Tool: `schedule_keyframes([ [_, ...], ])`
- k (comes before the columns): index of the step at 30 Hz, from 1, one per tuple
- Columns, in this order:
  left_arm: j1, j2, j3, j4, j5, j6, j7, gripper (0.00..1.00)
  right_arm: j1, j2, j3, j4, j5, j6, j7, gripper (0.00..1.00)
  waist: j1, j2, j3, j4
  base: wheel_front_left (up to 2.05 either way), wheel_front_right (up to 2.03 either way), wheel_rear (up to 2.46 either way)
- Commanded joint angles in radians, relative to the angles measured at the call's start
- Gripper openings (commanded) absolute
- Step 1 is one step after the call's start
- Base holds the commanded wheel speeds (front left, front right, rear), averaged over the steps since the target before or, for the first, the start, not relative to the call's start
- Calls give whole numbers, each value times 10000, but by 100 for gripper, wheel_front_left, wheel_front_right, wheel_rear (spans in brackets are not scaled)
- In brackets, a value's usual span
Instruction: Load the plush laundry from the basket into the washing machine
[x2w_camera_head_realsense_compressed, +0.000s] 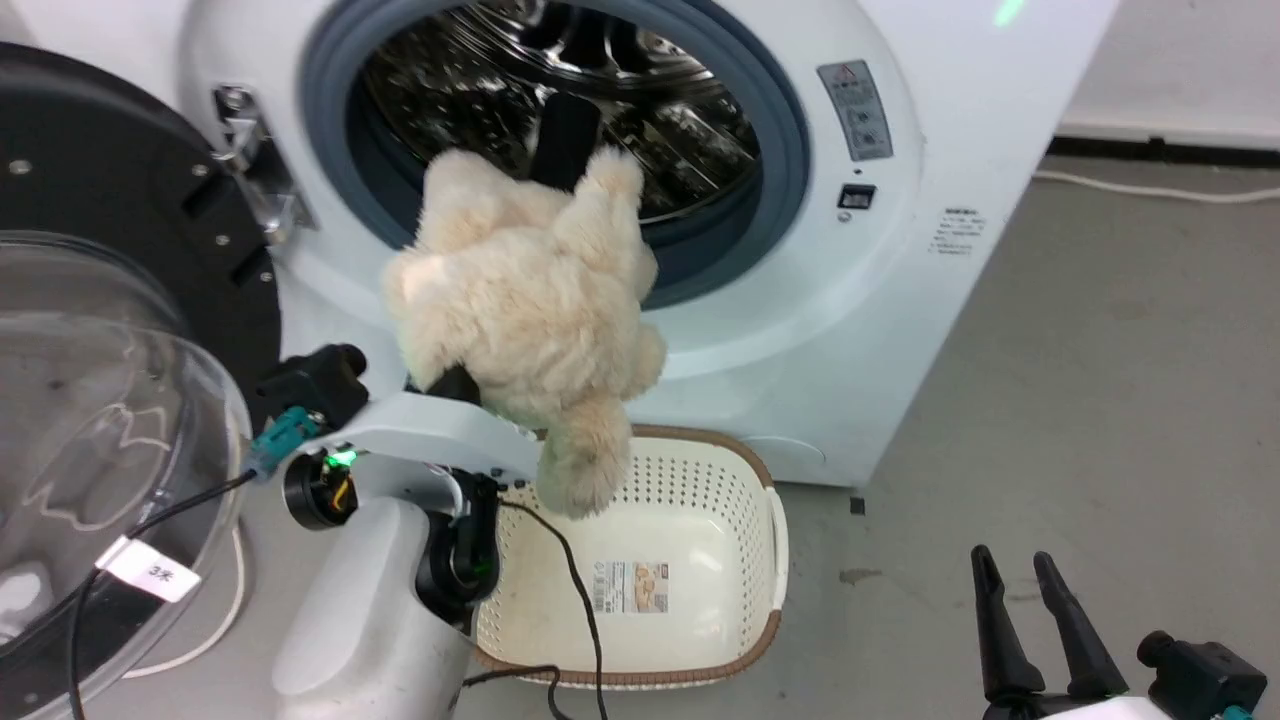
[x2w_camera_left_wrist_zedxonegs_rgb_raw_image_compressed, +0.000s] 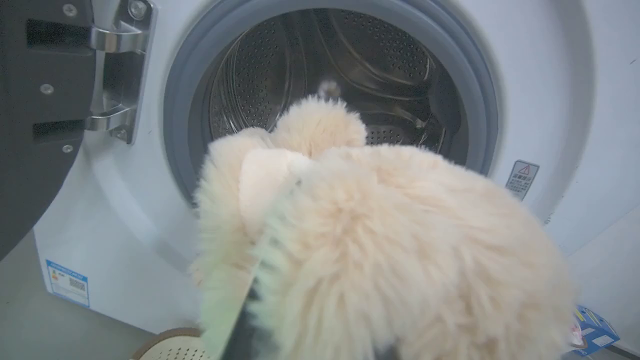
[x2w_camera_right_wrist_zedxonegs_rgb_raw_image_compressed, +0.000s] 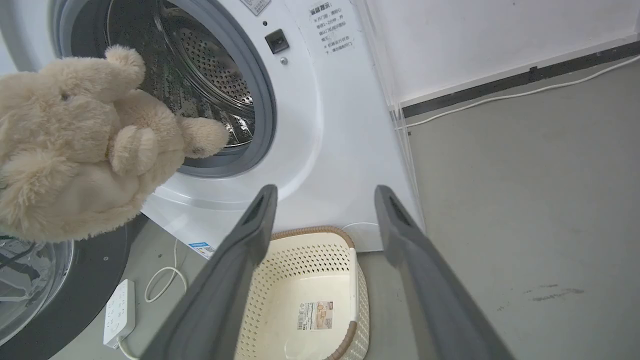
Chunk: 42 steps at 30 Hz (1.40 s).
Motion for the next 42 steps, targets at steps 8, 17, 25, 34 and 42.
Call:
schedule_keyframes([
  [8,-1045,-2,857,-503,-20,73,-69,0,-614,-6,66,-138,-246,8,-42,100,0,-1,1154,-631,0,0,0],
  [17,-2735,-2,1820,-476,580,-133,-70,0,-1205,-6,-12,-364,-350,8,-42,100,0,-1,2560,-1153,0,0,0],
  [25,-4135,-3,2211,-98,1262,-401,-70,0,-1836,-6,72,-705,-312,8,-42,100,0,-1,3855,-1577,0,0,0],
  [34,-6380,199,2333,710,2655,-773,-70,0,-2618,-6,335,-1545,-108,8,-42,100,0,-1,5606,-1983,0,0,0],
  [42,-8217,767,2270,1448,3468,-964,-70,0,-2649,-6,397,-1970,17,8,-42,100,0,-1,6532,-2229,0,0,0],
])
